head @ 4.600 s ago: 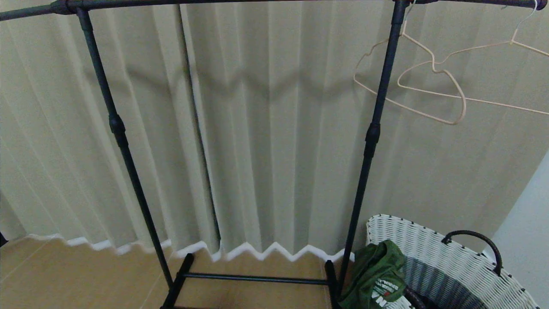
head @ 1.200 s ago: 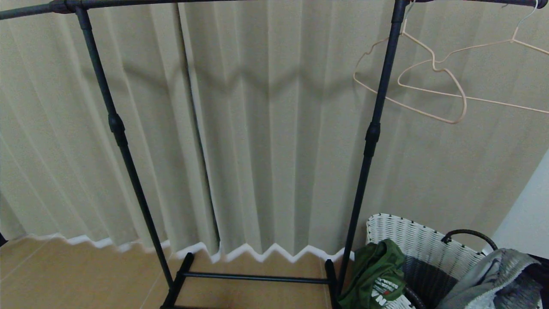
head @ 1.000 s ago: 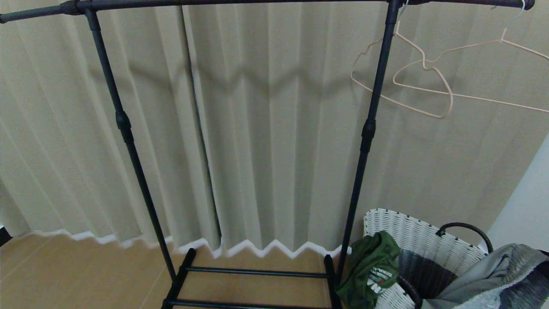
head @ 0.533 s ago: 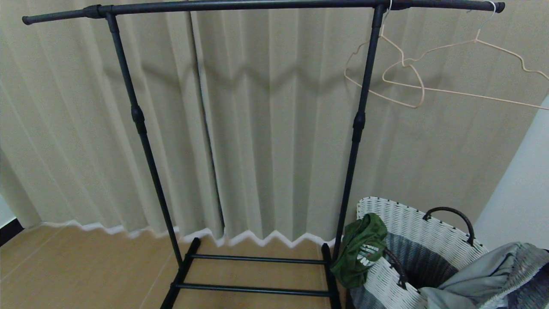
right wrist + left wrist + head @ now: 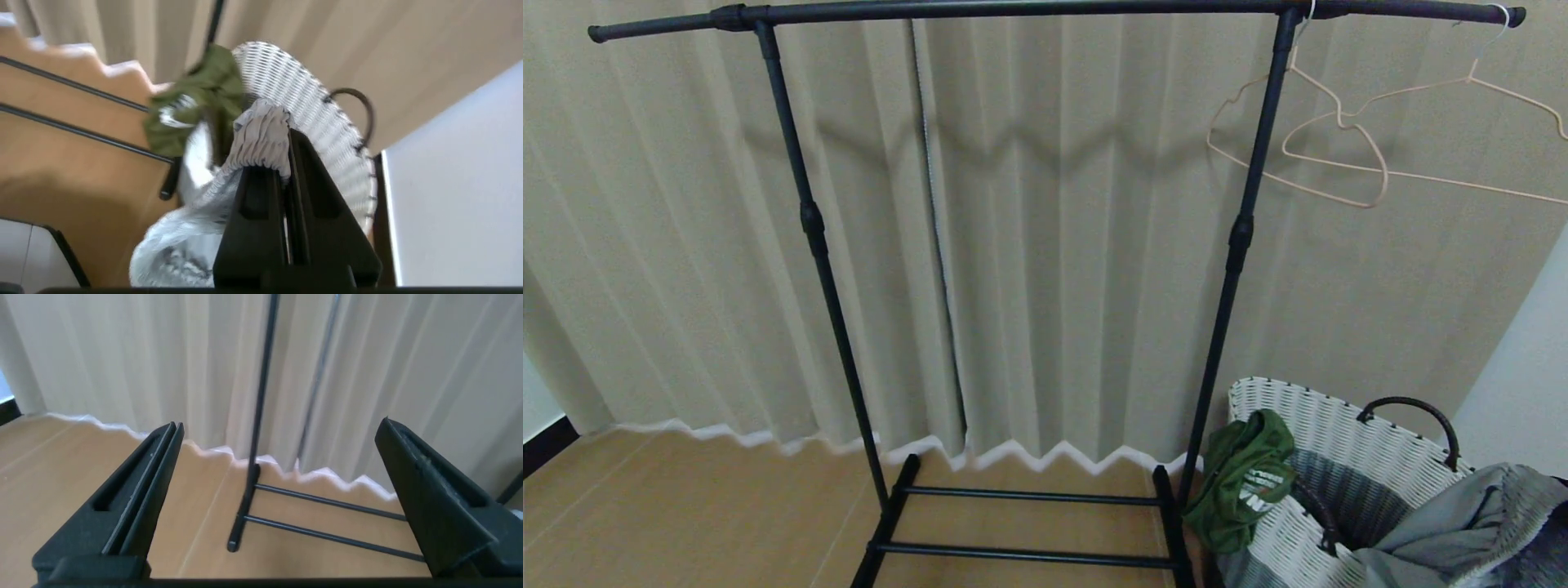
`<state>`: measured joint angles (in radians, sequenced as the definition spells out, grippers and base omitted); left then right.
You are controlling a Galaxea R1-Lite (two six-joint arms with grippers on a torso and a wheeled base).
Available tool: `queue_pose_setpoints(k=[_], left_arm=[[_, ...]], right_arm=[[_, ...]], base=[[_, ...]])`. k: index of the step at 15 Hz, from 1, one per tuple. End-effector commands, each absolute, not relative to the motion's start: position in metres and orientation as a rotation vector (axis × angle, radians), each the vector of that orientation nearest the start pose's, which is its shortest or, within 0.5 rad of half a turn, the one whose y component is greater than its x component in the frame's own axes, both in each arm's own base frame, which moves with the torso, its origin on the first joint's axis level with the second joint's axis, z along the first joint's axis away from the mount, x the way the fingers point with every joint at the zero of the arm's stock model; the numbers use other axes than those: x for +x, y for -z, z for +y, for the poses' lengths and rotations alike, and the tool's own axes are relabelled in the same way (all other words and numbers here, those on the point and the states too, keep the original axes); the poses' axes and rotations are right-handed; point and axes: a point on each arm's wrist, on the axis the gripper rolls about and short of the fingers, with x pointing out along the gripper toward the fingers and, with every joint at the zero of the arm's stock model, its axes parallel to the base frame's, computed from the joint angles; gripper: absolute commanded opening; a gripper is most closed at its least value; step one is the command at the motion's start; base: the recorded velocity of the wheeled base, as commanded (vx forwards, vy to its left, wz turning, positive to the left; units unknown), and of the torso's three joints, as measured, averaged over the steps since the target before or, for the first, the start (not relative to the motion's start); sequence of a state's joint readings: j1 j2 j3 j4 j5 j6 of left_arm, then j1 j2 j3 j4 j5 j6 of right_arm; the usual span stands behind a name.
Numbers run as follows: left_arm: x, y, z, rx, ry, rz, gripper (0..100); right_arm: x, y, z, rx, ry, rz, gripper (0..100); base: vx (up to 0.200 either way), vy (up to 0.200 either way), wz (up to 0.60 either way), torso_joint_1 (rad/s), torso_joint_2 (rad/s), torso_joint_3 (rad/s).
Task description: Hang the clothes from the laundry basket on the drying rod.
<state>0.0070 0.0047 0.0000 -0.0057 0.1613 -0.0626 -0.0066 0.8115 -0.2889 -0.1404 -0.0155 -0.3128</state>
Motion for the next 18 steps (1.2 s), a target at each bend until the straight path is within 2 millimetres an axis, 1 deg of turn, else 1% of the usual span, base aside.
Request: queue_pose_setpoints(k=[1,3,6,9,10,11,12,13,14,15,16,17,18], left_arm=[[-0.023,-0.076,0.003,-0.063,-0.169,-0.005,100],[-0.023,-0.076,0.003,-0.06,-0.169,-0.005,100],[-0.023,-0.076,0.003,-0.032,-0.161,-0.003,100],[-0.022,-0.076,-0.001,0.097,0.032,-0.002,100],[-0.022,-0.077,-0.002,0.118,0.067,-0.006,100],[-0.024,-0.081,-0.004,0.168,0.17,-0.028,100],[-0.025,-0.09,-0.005,0.178,0.207,-0.049,100],[-0.024,-0.105,-0.006,0.181,0.255,-0.044,100],[-0.018,-0.131,-0.007,0.178,0.302,-0.026,100],[-0.011,-0.149,-0.007,0.171,0.329,-0.008,100],[0.002,-0.173,-0.008,0.164,0.39,0.02,100],[0.016,-0.19,-0.01,0.156,0.462,0.049,100],[0.035,-0.205,-0.012,0.146,0.528,0.092,100]], right_arm=[[0.079,-0.158,0.0,-0.312,-0.045,0.381,0],[0.079,-0.161,0.0,-0.313,-0.049,0.37,0],[0.08,-0.17,0.001,-0.306,-0.093,0.324,0],[0.082,-0.195,0.006,-0.304,-0.183,0.224,0],[0.083,-0.199,0.007,-0.305,-0.198,0.209,0],[0.086,-0.212,0.013,-0.313,-0.265,0.164,0],[0.089,-0.218,0.018,-0.315,-0.312,0.148,0],[0.091,-0.224,0.023,-0.319,-0.362,0.126,0],[0.097,-0.232,0.03,-0.318,-0.415,0.111,0],[0.102,-0.237,0.035,-0.309,-0.443,0.105,0],[0.11,-0.246,0.042,-0.284,-0.476,0.104,0],[0.119,-0.252,0.05,-0.244,-0.505,0.111,0],[0.126,-0.258,0.058,-0.192,-0.537,0.12,0]], base=[[0.0,0.0,0.0,0.0,0.0,0.0],[0.0,0.0,0.0,0.0,0.0,0.0],[0.0,0.0,0.0,0.0,0.0,0.0],[0.0,0.0,0.0,0.0,0.0,0.0],[0.0,0.0,0.0,0.0,0.0,0.0],[0.0,0.0,0.0,0.0,0.0,0.0],[0.0,0.0,0.0,0.0,0.0,0.0],[0.0,0.0,0.0,0.0,0.0,0.0],[0.0,0.0,0.0,0.0,0.0,0.0],[0.0,0.0,0.0,0.0,0.0,0.0],[0.0,0.0,0.0,0.0,0.0,0.0],[0.0,0.0,0.0,0.0,0.0,0.0],[0.0,0.0,0.0,0.0,0.0,0.0]])
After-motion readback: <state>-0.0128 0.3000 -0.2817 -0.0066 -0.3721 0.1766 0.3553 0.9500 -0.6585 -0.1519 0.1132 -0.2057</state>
